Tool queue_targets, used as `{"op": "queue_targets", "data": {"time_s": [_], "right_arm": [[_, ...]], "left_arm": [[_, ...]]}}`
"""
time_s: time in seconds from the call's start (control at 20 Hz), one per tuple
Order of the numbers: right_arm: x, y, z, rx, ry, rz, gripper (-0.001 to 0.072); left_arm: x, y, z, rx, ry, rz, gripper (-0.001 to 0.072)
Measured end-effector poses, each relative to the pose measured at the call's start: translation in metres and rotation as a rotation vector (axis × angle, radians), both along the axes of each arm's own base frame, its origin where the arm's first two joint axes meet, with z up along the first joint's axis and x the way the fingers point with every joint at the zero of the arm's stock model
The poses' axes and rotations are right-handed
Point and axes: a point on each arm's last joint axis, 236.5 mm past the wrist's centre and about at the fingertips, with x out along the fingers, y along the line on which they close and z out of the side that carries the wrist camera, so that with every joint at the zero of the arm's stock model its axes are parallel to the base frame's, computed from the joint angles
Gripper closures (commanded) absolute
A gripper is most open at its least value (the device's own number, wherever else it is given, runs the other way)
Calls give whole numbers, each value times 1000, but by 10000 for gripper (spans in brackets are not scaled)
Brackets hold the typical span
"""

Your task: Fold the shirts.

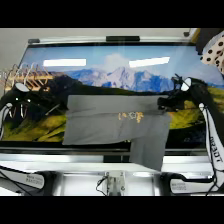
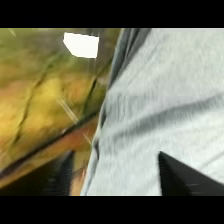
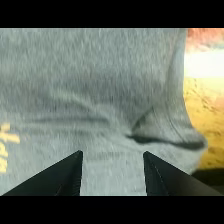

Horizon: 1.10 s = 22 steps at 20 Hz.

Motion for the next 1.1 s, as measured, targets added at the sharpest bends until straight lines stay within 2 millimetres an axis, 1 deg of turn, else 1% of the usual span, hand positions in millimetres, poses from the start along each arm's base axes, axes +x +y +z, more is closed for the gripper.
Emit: {"op": "queue_targets", "data": {"time_s": [0.05,0.15,0.2,0.25,0.3,0.4,0.5,0.6,0.7,0.75,0.9,0.95,1.0,1.05,1.1], "right_arm": [[-8,-5,8,-13,21,22,221],[-30,-21,24,-30,76,48,221],[-40,-28,32,-29,98,49,221],[-52,-37,39,-27,119,40,221],[-62,-46,45,-26,134,28,221],[-81,-60,54,-8,141,-12,221],[-91,-63,62,29,127,-48,221],[-97,-63,67,53,111,-69,221],[-101,-62,70,73,108,-78,221],[-100,-60,71,85,101,-81,221],[-100,-57,73,108,91,-88,221],[-100,-56,74,111,89,-88,221],[-100,-55,74,116,88,-89,221],[-100,-54,74,119,87,-89,221],[-100,-54,74,119,87,-89,221]], "left_arm": [[-2,6,11,-10,0,2,204],[-14,19,29,-20,13,17,201],[-28,25,33,-18,40,18,201],[-46,28,31,-13,75,18,202],[-67,29,26,-10,110,19,206],[-108,27,9,-2,165,19,206],[-139,21,-8,0,190,26,206],[-160,12,-23,-13,199,36,206],[-172,1,-32,-42,193,48,206],[-175,-4,-34,-62,189,58,207],[-178,-12,-38,-88,181,79,208],[-178,-13,-39,-91,176,82,234],[-178,-13,-40,-92,171,90,322],[-177,-13,-43,-87,165,96,343],[-177,-13,-44,-88,162,101,398]]}}
